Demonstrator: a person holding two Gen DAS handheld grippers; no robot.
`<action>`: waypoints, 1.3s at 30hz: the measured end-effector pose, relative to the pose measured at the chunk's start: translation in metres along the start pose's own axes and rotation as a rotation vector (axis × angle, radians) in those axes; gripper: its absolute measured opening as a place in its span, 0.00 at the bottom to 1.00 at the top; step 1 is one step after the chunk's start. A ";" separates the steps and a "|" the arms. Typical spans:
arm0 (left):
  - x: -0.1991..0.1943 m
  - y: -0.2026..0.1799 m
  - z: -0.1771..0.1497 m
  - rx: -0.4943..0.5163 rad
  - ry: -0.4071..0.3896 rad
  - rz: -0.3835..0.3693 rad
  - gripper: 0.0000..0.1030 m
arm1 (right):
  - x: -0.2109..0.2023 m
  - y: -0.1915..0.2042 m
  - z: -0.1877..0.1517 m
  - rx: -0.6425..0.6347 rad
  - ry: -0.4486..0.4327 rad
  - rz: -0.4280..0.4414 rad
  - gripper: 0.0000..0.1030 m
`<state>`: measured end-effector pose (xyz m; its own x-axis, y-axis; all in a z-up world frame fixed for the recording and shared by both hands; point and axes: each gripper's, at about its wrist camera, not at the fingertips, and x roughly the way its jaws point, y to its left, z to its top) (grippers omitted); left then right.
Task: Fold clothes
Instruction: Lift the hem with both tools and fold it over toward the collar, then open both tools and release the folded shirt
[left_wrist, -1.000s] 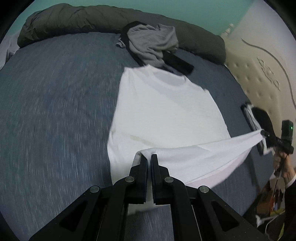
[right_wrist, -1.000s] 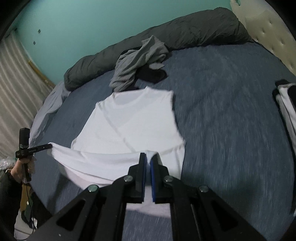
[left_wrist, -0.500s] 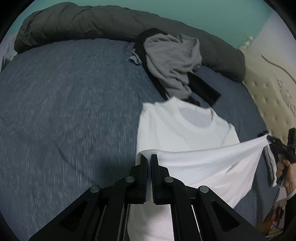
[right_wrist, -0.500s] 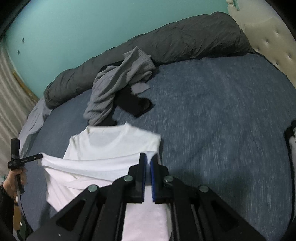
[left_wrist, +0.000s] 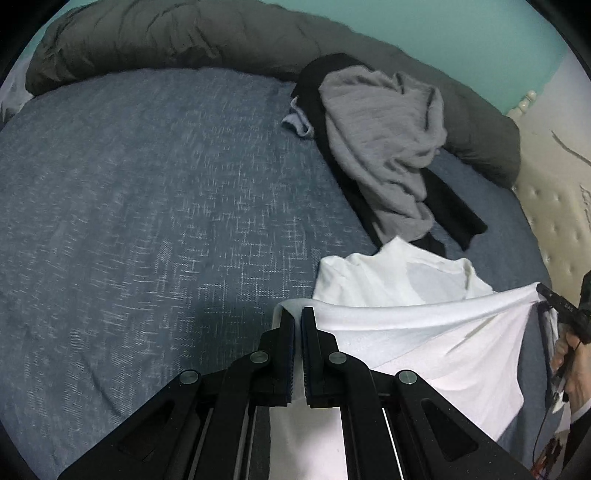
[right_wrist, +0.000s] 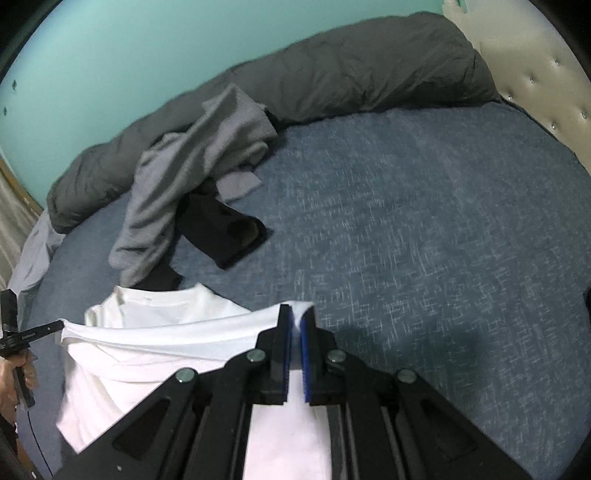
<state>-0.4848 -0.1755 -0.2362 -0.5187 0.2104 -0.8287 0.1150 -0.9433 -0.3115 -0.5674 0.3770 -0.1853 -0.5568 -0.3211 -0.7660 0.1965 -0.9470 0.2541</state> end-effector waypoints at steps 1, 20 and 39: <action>0.006 0.000 -0.001 -0.006 0.005 0.005 0.03 | 0.008 -0.001 -0.003 0.001 0.010 -0.009 0.04; -0.051 0.031 -0.081 -0.017 0.042 0.012 0.46 | -0.041 -0.039 -0.095 0.143 0.080 0.110 0.49; -0.083 0.035 -0.210 -0.104 0.135 -0.114 0.54 | -0.072 -0.047 -0.222 0.230 0.226 0.200 0.60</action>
<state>-0.2597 -0.1720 -0.2757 -0.4158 0.3532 -0.8381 0.1527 -0.8813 -0.4472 -0.3578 0.4470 -0.2733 -0.3284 -0.5142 -0.7923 0.0824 -0.8512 0.5183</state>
